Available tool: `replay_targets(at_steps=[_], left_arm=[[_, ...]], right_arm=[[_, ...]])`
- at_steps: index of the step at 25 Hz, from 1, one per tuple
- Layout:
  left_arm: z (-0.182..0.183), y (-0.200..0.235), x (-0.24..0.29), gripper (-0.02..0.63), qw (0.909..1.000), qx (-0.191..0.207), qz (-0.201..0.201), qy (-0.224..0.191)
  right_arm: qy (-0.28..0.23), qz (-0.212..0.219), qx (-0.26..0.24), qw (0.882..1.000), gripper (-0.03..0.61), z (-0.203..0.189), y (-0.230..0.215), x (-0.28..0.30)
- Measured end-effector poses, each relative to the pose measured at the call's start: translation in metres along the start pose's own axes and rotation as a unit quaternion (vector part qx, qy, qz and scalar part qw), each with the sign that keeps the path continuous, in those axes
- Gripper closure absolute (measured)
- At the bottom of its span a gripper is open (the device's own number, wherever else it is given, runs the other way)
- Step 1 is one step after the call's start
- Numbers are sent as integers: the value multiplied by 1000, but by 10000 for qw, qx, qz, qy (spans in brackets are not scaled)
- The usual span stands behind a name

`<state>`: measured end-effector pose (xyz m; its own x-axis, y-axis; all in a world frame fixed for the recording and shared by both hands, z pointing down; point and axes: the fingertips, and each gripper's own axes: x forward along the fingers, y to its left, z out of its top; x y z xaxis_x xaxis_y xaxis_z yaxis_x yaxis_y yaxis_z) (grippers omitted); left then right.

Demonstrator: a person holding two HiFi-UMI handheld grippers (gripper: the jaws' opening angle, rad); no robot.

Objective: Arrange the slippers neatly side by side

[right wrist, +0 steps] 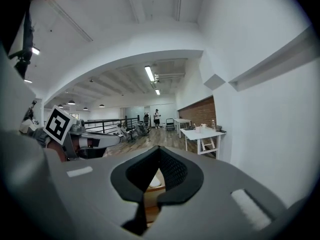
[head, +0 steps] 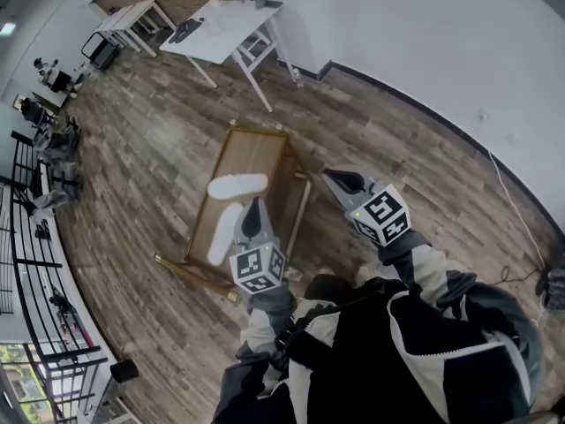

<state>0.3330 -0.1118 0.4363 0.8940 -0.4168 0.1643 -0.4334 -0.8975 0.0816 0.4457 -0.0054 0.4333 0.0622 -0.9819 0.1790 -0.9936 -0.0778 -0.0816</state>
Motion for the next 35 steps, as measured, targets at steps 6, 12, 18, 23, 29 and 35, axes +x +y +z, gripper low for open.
replay_targets(at_steps=[6,12,18,23,29,35], left_arm=[[4,92,-8,604,9949,-113,990,-173],[28,179,-29,606,9808,-199,1871,-503],[22,227,-67,606,9625,-315,2640,-540],[6,253,-73,606,9461,-436,3180,-431],[-1,269,-69,606,9203,-495,3866,-329],[-6,281,-67,606,8940,-564,4441,-194]], right_arm=[[23,886,-420,9952,574,20,33,98],[32,1676,-758,9829,574,45,81,193],[77,2424,-995,9650,574,56,132,255],[166,3045,-1078,9462,574,51,154,298],[262,3763,-1146,9190,574,48,169,340],[392,4338,-1272,8911,574,47,177,359]])
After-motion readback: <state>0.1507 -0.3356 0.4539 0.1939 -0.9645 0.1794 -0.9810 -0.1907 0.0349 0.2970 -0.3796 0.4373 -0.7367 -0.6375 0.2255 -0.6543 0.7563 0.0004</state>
